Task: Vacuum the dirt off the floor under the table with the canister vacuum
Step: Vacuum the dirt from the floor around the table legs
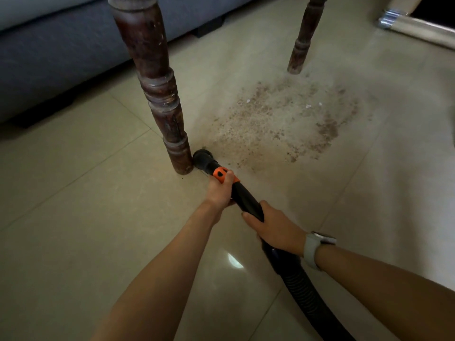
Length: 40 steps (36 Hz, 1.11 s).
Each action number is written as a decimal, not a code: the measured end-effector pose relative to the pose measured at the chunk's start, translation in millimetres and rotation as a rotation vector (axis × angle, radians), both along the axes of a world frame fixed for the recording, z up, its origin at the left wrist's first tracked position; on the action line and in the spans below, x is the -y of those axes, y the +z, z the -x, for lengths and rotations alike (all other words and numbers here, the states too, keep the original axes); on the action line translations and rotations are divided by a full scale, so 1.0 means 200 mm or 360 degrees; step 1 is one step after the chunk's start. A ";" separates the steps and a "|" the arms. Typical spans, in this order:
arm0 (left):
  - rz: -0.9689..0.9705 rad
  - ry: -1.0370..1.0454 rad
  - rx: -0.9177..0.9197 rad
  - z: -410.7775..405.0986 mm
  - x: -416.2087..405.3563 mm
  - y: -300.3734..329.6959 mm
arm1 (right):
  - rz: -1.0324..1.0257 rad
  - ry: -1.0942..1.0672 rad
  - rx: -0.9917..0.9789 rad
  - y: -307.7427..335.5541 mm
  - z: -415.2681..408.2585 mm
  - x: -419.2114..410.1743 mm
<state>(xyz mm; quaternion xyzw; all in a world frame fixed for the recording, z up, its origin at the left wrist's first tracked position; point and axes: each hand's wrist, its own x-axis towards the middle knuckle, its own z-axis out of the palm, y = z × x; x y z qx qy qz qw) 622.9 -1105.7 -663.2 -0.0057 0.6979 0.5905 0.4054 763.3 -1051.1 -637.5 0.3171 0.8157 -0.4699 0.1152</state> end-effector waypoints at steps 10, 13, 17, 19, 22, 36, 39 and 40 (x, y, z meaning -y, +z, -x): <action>0.0037 0.0082 -0.0065 0.21 -0.06 -0.04 | 0.0019 0.0031 -0.0026 -0.03 0.23 -0.04; 0.0057 0.0131 -0.0075 0.28 -0.06 -0.04 | -0.0038 0.0032 -0.0021 -0.03 0.30 -0.03; 0.0072 0.0128 -0.0016 0.33 -0.04 -0.03 | -0.0174 0.0043 0.0019 -0.03 0.36 0.01; 0.0048 0.0090 0.0004 0.33 -0.02 -0.03 | -0.0244 0.0050 0.0046 -0.04 0.37 0.02; -0.0005 0.0043 0.0055 0.31 0.00 -0.02 | -0.0330 0.0067 0.0062 -0.03 0.35 0.05; -0.0066 -0.0068 0.0025 0.07 0.08 -0.03 | -0.0176 -0.0001 0.0006 -0.01 0.08 0.14; -0.0080 -0.0122 0.0045 0.00 0.09 -0.03 | -0.0147 -0.0053 0.0000 0.02 0.01 0.15; -0.0083 -0.0136 0.0050 -0.02 0.09 -0.02 | -0.0160 -0.0056 0.0010 0.02 -0.01 0.16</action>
